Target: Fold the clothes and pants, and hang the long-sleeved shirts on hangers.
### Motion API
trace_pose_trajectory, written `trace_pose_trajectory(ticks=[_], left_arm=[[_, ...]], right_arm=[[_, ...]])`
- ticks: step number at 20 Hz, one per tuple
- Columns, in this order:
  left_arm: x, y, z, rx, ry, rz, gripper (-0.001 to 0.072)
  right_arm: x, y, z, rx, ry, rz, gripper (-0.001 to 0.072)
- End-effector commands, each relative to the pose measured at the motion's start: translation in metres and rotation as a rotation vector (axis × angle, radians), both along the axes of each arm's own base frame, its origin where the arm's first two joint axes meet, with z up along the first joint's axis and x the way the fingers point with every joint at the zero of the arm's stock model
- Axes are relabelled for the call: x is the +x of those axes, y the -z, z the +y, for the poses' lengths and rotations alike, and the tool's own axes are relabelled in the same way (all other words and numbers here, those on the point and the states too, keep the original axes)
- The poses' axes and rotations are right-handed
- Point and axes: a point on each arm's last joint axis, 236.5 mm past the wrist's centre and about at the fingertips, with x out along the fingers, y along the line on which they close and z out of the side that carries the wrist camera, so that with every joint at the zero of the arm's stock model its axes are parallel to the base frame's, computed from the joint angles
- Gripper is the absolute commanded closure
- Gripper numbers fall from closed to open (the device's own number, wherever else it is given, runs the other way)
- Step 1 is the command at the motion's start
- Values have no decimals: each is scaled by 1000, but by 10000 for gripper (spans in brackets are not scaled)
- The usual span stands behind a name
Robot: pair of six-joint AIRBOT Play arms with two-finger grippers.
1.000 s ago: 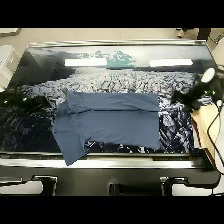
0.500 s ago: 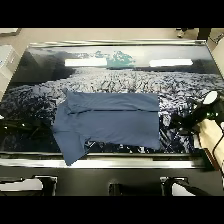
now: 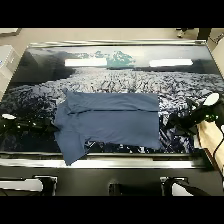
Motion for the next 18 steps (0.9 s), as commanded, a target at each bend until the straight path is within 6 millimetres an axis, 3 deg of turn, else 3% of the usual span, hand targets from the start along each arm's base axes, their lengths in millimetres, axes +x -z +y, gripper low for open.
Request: trace_pose_trajectory(ticks=[1,5,15,18], left_arm=[[-1,-8,-12,-51,21,-4,685],[-1,-19,-9,-48,27,-31,687],[-10,-31,-14,-83,51,-22,686],[-8,-37,-13,-73,52,-40,686]], right_arm=[[-12,8,0,-4,0,42,179],[-50,48,11,26,14,143,98],[-40,87,44,134,166,50,154],[-35,90,60,207,201,29,162]])
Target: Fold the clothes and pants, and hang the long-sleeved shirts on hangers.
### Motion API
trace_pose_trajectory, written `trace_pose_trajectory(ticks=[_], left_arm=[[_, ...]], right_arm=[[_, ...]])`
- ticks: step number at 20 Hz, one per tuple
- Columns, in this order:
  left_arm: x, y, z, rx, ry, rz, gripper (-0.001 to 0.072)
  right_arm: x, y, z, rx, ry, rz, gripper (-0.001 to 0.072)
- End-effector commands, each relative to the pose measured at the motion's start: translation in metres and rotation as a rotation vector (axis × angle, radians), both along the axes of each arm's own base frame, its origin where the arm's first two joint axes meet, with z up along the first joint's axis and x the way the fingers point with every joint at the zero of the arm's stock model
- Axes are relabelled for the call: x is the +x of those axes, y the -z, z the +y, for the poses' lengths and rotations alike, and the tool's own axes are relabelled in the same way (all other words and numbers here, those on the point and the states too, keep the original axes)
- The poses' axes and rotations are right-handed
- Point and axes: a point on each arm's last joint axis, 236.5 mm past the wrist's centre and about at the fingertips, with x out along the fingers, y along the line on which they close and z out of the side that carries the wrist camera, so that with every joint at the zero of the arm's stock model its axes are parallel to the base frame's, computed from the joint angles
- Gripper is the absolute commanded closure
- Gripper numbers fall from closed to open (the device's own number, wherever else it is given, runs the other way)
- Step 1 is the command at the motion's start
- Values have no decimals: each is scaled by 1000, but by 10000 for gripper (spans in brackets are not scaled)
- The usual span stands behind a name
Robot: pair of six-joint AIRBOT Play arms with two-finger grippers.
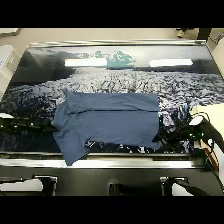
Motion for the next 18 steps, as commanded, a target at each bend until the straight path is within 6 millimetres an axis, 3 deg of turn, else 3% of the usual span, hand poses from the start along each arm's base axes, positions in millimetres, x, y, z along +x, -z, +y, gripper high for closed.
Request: trace_pose_trajectory(ticks=[1,3,4,5,8,10,12,13,15,16,17,18], left_arm=[[1,-8,0,4,-2,-14,686],[1,-11,0,9,-4,-21,686],[2,-12,1,10,-9,-21,686],[2,-14,1,12,-18,-15,686],[9,-29,-3,-1,-51,-40,688],[35,-63,4,42,-105,-185,689],[76,-134,23,146,-206,-439,689],[95,-190,32,193,-262,-603,689],[107,-327,35,247,-352,-952,688],[98,-397,30,273,-384,-1128,688],[78,-466,26,333,-414,-1308,688],[53,-524,20,384,-448,-1468,689]], right_arm=[[8,9,13,50,46,-49,172],[4,7,16,69,32,-44,362],[3,3,21,95,18,-47,561],[4,-1,26,122,11,-54,670],[17,-18,32,167,-31,-120,674],[56,-52,20,123,-68,-265,675],[117,-123,-4,3,-160,-551,674],[146,-170,-19,-89,-197,-703,674],[187,-294,-52,-329,-219,-1022,674],[191,-365,-66,-462,-213,-1185,674],[182,-434,-78,-594,-197,-1332,674],[163,-490,-85,-706,-178,-1444,674]])
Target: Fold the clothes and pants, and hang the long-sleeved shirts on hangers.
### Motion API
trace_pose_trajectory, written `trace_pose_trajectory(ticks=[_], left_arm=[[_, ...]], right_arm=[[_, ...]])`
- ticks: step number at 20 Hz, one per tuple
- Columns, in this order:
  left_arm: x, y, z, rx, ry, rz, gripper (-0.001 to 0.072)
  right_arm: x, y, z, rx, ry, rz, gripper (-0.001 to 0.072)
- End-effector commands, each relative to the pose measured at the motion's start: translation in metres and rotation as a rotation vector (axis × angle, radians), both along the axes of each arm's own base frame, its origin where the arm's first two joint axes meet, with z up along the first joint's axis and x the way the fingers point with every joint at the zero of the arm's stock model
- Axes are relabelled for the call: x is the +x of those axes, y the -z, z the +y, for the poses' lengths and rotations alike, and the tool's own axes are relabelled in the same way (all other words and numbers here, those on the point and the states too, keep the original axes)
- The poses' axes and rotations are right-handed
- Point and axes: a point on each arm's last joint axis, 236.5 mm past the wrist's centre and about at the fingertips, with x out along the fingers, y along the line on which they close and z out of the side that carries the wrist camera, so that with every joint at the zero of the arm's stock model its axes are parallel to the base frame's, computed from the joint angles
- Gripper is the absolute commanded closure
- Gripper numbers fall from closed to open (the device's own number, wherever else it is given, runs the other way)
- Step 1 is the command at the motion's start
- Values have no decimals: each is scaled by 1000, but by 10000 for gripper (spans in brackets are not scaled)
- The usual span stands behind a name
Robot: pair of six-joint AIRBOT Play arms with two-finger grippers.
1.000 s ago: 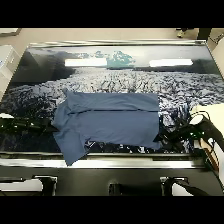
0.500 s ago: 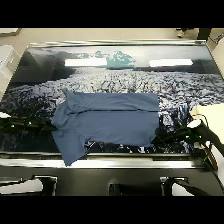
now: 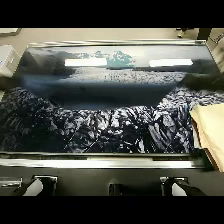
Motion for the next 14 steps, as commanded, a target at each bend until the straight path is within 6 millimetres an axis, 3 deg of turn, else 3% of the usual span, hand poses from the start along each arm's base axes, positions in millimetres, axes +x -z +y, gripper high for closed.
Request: trace_pose_trajectory(ticks=[1,2,3,5,7,9,11,14], left_arm=[[-78,-223,-19,141,-152,-592,688],[-108,-259,-31,172,-164,-697,688],[-134,-283,-44,197,-165,-772,688],[-181,-313,-68,230,-156,-878,688],[-217,-330,-86,226,-150,-944,688],[-242,-339,-98,225,-145,-985,688],[-256,-345,-99,247,-184,-996,688],[-261,-343,-86,303,-265,-951,689]], right_arm=[[-51,-223,-39,-339,156,-549,674],[-79,-260,-41,-386,195,-639,674],[-107,-289,-41,-419,229,-715,674],[-160,-324,-37,-442,284,-829,674],[-201,-341,-29,-438,311,-900,674],[-227,-351,-24,-401,337,-945,674],[-243,-356,-19,-365,351,-972,674],[-249,-358,-18,-338,359,-981,674]])
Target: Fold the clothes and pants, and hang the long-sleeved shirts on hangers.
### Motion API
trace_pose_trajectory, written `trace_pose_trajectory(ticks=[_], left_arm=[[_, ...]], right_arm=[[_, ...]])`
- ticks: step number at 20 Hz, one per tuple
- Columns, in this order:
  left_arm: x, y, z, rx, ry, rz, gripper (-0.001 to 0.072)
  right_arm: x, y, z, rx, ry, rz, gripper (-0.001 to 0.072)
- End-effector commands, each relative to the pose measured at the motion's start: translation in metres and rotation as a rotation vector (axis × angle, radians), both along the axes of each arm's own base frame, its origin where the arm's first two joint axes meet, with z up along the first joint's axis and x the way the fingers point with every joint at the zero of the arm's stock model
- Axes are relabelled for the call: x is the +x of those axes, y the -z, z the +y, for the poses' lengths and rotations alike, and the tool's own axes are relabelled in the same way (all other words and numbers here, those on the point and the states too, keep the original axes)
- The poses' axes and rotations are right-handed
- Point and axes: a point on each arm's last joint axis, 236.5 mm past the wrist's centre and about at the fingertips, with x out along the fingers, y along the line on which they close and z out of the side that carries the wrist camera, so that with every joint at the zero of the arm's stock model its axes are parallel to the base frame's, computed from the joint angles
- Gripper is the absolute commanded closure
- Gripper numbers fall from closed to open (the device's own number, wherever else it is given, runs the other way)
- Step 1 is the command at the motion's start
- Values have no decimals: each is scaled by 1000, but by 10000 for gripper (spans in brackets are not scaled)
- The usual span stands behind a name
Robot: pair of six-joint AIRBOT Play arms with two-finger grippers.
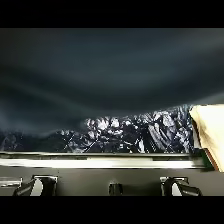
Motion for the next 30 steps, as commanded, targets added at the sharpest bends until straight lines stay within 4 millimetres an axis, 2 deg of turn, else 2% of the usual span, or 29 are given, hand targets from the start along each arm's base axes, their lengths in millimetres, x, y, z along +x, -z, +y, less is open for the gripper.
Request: trace_pose_trajectory(ticks=[1,2,3,4,5,6,7,9,11,13,15,17,18,20,22,24,26,28,30], left_arm=[[-9,6,11,18,-108,44,689],[1,20,17,21,-126,112,690],[16,40,23,17,-131,210,690],[37,69,31,33,-133,344,690],[58,104,41,30,-127,500,690],[80,148,52,-2,-107,688,690],[99,191,61,-39,-68,861,690],[136,281,72,-109,19,1141,690],[169,384,72,-183,86,1367,690],[192,472,58,-256,129,1511,690],[219,542,43,-293,137,1604,689],[253,585,36,-294,125,1618,688],[266,597,35,-317,127,1625,688],[296,602,35,-369,127,1593,688],[331,592,48,-382,72,1485,688],[360,580,60,-390,20,1379,689],[376,583,59,-389,-4,1335,689],[380,599,49,-386,-2,1351,688],[379,620,38,-391,7,1397,688]], right_arm=[[-14,-6,1,48,-2,-34,674],[-8,-1,0,72,-5,-15,674],[4,13,-3,86,-5,49,674],[21,38,-6,102,-4,159,675],[41,80,-9,130,-5,338,675],[59,131,-13,164,-6,554,675],[73,194,-19,207,-2,817,675],[98,303,-24,301,-13,1224,675],[129,400,-26,367,-39,1431,675],[153,491,-26,443,-38,1535,675],[183,553,-11,464,-70,1577,675],[232,587,5,423,-90,1512,675],[263,593,11,441,-78,1434,674],[313,586,11,481,-51,1258,674],[347,569,1,538,-16,1089,673],[367,559,-7,534,-5,983,673],[380,558,-9,553,-6,927,673],[383,574,-7,595,2,940,674],[376,604,-4,640,26,1016,674]])
